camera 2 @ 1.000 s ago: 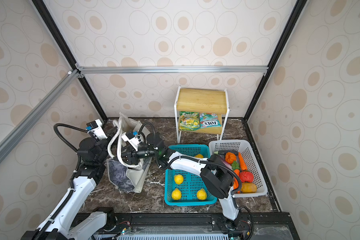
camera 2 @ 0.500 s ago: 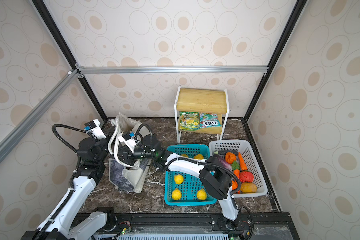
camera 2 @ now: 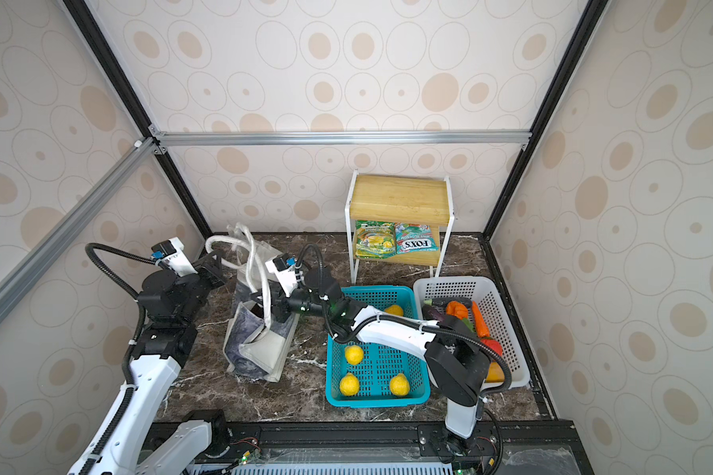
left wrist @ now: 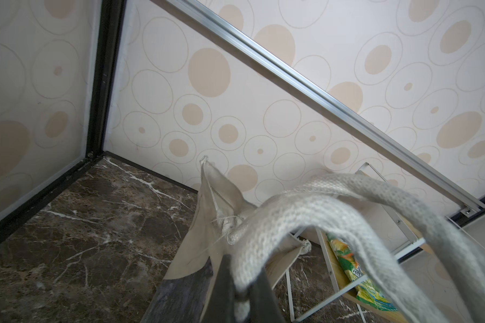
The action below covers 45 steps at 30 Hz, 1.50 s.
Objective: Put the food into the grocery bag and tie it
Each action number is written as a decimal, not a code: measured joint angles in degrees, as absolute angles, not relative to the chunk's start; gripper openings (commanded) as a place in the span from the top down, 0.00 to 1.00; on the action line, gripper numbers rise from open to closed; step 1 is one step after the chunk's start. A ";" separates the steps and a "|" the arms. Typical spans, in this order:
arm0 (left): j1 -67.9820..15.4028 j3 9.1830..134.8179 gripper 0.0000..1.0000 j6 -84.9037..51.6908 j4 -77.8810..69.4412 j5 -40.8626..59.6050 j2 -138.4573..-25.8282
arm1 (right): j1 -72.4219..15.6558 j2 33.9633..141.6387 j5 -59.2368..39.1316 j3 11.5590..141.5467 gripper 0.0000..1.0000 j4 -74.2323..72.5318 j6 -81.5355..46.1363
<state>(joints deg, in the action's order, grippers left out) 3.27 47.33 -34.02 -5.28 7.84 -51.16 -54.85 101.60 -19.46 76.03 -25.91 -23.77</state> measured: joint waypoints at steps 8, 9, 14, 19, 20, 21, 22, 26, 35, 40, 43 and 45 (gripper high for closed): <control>11.18 51.13 1.00 -37.19 1.74 10.22 -50.61 | -54.61 99.79 -3.38 82.67 1.00 -9.54 -28.97; 12.60 51.16 1.00 -37.87 1.85 10.98 -50.61 | -54.39 99.79 -1.96 83.64 1.00 -7.77 -29.93; 20.25 51.16 1.00 -42.76 2.17 19.31 -50.61 | -52.80 100.51 4.69 88.23 1.00 -1.67 -35.66; 27.53 48.99 1.00 -48.86 0.45 29.69 -50.43 | -52.88 100.49 9.56 86.98 1.00 -3.05 -40.03; 28.93 47.77 1.00 -50.37 -0.89 32.10 -50.41 | -52.88 100.49 10.17 86.43 1.00 -3.53 -41.15; 29.95 46.74 1.00 -51.59 -1.93 33.78 -50.41 | -52.88 100.49 10.61 85.95 1.00 -3.99 -42.09; 30.98 45.56 1.00 -52.93 -3.07 35.55 -50.43 | -52.86 100.47 10.98 85.32 1.00 -4.58 -43.16; 34.11 42.87 1.00 -56.18 -6.02 41.39 -50.43 | -52.34 99.83 11.40 82.13 1.00 -6.81 -47.48; 34.83 39.86 1.00 -56.77 -7.25 45.12 -47.13 | -49.43 96.25 6.09 74.87 1.00 -11.53 -51.11; 35.38 36.88 1.00 -57.08 -11.55 45.10 -46.11 | -47.70 96.73 -1.50 77.41 1.00 -11.27 -41.76; 34.92 36.32 1.00 -56.31 -12.95 42.50 -45.76 | -47.79 100.77 -1.58 87.85 1.00 -2.44 -34.20; 33.01 36.34 1.00 -54.50 -13.08 38.87 -44.97 | -48.27 104.29 0.73 95.81 1.00 4.08 -29.45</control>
<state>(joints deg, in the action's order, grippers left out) 33.01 36.34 -54.50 -13.08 38.87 -44.97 -48.27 104.29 0.73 95.81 4.08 -29.45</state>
